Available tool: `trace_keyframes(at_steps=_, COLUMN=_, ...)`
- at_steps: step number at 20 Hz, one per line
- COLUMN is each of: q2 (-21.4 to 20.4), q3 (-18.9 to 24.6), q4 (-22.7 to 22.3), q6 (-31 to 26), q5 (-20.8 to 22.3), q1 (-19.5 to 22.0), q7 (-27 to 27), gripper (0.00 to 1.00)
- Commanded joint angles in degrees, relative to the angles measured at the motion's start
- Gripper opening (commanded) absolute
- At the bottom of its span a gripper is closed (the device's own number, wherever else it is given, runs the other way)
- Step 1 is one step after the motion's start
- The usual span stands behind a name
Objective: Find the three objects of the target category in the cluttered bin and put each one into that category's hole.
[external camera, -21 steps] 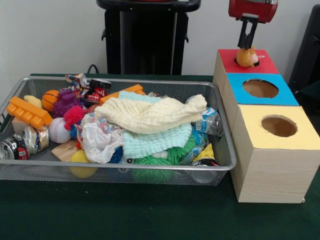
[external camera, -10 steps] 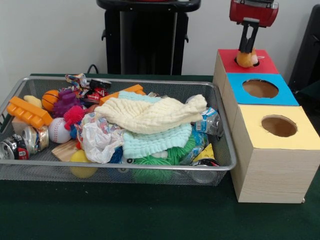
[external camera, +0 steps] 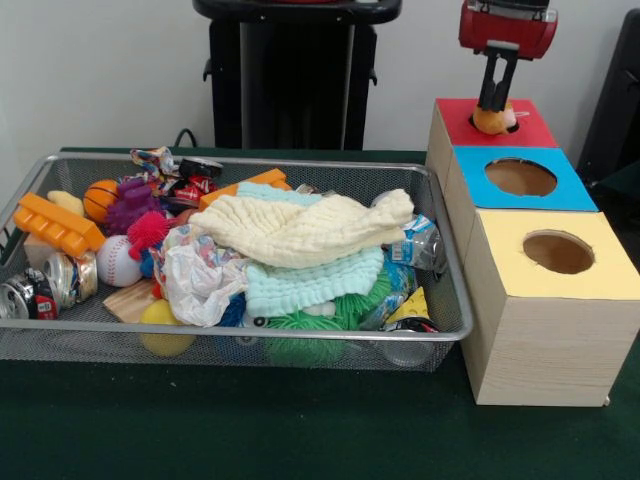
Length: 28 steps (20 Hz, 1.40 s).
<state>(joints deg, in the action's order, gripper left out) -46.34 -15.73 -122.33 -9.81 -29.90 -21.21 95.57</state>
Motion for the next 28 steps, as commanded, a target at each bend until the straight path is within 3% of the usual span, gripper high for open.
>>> trace_keyframes(at_steps=1, q2=3.13, q3=6.47, q4=-0.18, q6=4.16, q5=-2.33, q1=2.84, q7=15.81, gripper=0.00)
trace_keyframes(at_steps=28, q2=5.28, q3=9.27, q4=-0.81, q6=8.29, q5=-1.54, q1=5.12, q7=15.76, gripper=0.00)
